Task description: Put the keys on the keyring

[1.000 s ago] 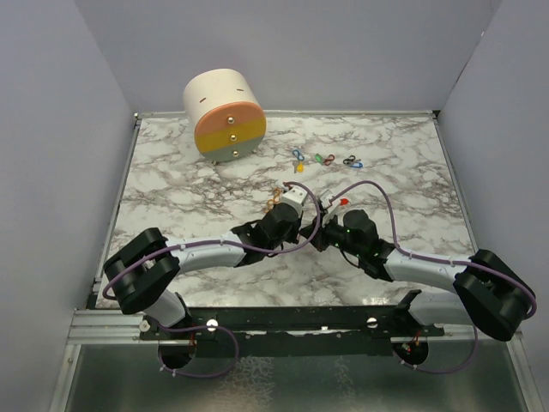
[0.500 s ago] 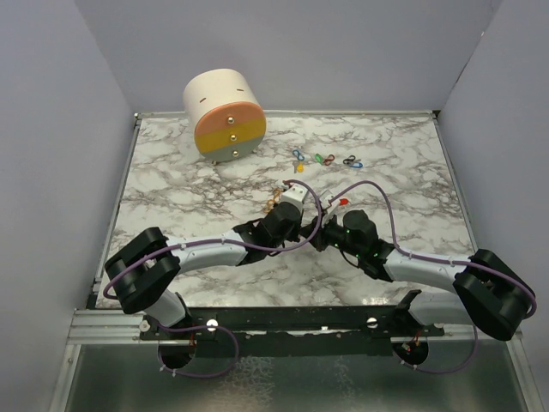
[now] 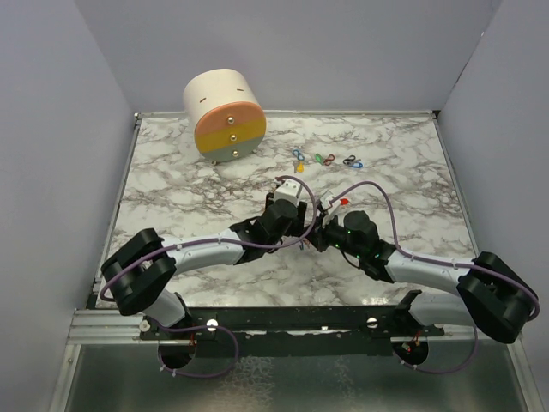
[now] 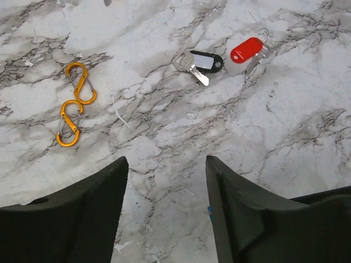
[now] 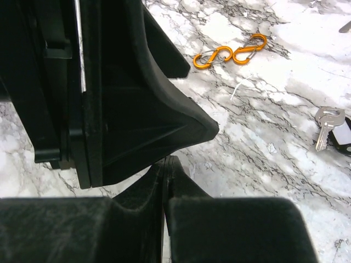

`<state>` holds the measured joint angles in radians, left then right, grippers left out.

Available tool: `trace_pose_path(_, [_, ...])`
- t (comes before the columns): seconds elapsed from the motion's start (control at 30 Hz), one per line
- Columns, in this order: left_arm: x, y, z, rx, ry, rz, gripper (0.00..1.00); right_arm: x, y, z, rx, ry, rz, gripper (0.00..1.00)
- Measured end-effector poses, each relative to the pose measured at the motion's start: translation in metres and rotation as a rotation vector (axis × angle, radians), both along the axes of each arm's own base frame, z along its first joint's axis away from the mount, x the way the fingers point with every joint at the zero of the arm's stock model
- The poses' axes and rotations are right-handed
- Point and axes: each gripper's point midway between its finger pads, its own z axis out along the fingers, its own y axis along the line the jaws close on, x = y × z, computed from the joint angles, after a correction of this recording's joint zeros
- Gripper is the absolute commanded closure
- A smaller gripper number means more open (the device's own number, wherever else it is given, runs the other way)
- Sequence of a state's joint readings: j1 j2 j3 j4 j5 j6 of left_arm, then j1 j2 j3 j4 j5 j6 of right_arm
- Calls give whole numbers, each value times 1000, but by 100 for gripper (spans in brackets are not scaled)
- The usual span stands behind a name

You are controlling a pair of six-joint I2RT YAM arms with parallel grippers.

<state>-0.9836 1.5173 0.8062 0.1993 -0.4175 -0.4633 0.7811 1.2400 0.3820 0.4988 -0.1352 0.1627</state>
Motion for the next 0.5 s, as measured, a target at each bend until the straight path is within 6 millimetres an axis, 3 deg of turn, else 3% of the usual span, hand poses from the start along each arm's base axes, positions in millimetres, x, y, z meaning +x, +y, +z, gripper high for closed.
trace_pose_path(0.27, [1,12,18,-39,-33,50,32,-1,1,9,19,-19,3,99])
trace_pose_path(0.33, [-1,19,21,-46,-40,65,24,0,1,11,22,-25,-1,99])
trace_pose_path(0.4, [-1,29,24,-50,-50,93,3,1,-1,13,24,-30,-12,99])
trace_pose_path(0.5, [-4,47,29,-63,-69,143,1,6,-4,13,16,-30,-48,99])
